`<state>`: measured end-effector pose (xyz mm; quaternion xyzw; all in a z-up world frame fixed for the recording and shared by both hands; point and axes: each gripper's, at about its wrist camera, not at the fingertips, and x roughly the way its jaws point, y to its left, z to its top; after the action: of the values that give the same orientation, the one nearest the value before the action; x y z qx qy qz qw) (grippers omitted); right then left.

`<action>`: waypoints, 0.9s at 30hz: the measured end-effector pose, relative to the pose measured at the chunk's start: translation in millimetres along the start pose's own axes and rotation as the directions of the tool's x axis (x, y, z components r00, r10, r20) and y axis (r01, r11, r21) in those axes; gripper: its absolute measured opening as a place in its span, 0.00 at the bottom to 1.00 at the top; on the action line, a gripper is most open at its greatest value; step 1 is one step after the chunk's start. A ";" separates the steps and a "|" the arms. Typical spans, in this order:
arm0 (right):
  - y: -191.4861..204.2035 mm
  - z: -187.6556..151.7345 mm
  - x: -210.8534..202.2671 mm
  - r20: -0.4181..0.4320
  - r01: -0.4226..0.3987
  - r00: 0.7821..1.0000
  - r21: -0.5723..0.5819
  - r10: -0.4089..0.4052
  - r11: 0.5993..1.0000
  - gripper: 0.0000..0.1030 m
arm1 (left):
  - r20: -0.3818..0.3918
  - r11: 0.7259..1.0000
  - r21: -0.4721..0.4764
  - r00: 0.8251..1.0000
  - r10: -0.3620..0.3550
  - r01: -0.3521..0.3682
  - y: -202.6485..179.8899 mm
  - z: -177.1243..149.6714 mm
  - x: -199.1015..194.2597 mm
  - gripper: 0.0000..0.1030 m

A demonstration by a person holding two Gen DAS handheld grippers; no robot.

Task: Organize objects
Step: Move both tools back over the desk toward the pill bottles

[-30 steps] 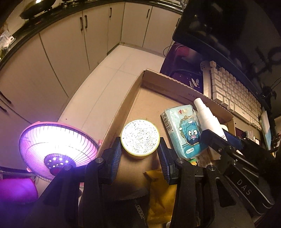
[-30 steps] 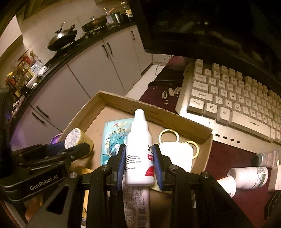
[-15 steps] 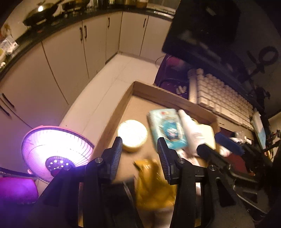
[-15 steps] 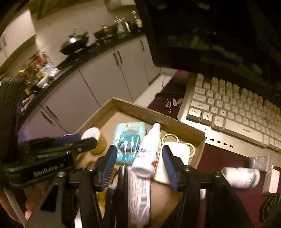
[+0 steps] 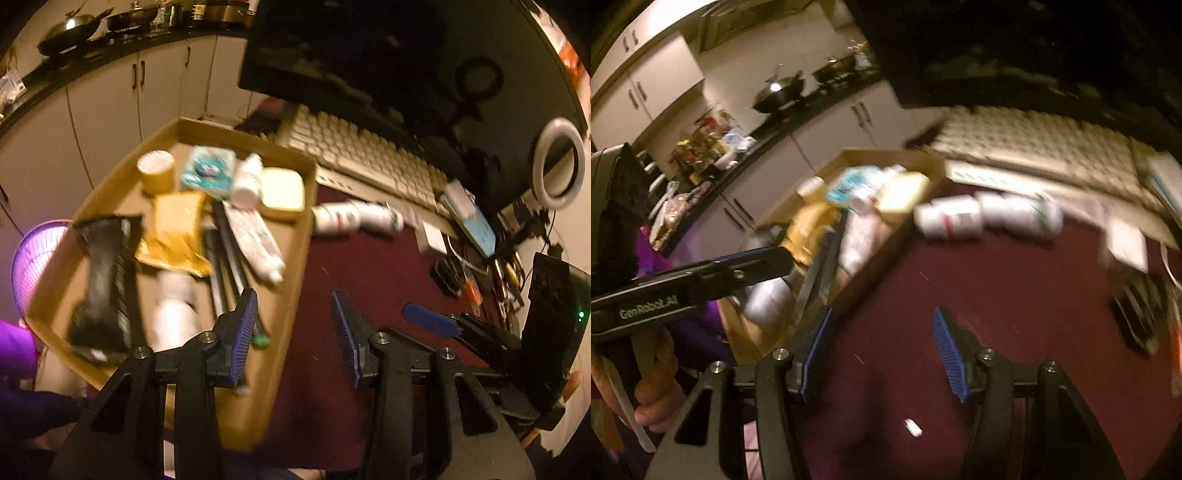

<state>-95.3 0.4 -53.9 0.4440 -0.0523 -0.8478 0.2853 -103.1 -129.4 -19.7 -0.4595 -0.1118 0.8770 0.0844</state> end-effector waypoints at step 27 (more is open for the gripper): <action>-146.8 -32.8 -79.9 0.091 0.236 0.963 0.182 -0.255 0.954 0.73 | -0.044 0.994 0.100 0.998 0.043 -0.038 -91.1 -28.1 4.5 0.40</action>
<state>-98.5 170.3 -66.1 0.4206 -0.0849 -0.8931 0.1352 -78.4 -37.4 -13.8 -0.4770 -0.0568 0.8723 0.0919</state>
